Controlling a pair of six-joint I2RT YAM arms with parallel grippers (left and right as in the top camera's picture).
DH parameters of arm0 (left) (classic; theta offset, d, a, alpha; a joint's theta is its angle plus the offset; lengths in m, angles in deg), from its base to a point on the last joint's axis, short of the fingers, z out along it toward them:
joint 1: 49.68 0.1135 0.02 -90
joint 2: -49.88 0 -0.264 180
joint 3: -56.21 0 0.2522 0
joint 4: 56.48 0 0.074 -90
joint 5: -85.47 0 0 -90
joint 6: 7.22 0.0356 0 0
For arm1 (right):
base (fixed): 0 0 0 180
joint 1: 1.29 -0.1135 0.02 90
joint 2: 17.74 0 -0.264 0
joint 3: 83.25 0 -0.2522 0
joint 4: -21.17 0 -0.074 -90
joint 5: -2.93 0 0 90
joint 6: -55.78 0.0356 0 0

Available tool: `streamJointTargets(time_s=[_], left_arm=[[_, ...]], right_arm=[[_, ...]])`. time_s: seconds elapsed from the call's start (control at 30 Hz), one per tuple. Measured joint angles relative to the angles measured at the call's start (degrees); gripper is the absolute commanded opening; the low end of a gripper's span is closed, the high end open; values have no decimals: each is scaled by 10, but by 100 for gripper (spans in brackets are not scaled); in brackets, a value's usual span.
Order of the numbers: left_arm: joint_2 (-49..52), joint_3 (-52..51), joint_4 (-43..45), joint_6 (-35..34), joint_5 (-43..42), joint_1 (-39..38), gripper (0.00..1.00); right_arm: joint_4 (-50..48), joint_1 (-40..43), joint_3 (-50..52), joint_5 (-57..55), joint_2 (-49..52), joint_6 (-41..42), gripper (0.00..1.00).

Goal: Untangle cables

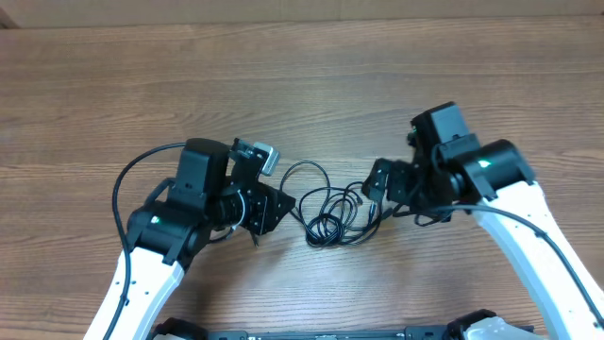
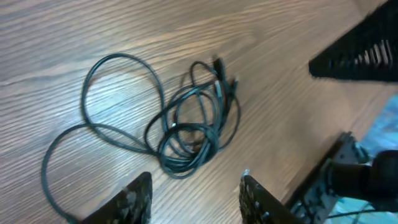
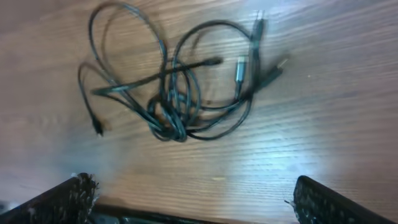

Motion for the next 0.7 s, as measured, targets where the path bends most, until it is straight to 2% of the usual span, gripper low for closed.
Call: streamJointTargets(time_s=[0.3, 0.53, 0.7], left_arm=[[40, 0, 0, 7, 19, 0, 48], [45, 0, 2, 7, 19, 0, 49], [45, 0, 2, 7, 19, 0, 48]], right_arm=[[-145, -76, 109, 85, 34, -58, 100], [-281, -101, 209, 83, 37, -58, 100], [-375, -101, 247, 111, 56, -19, 100]])
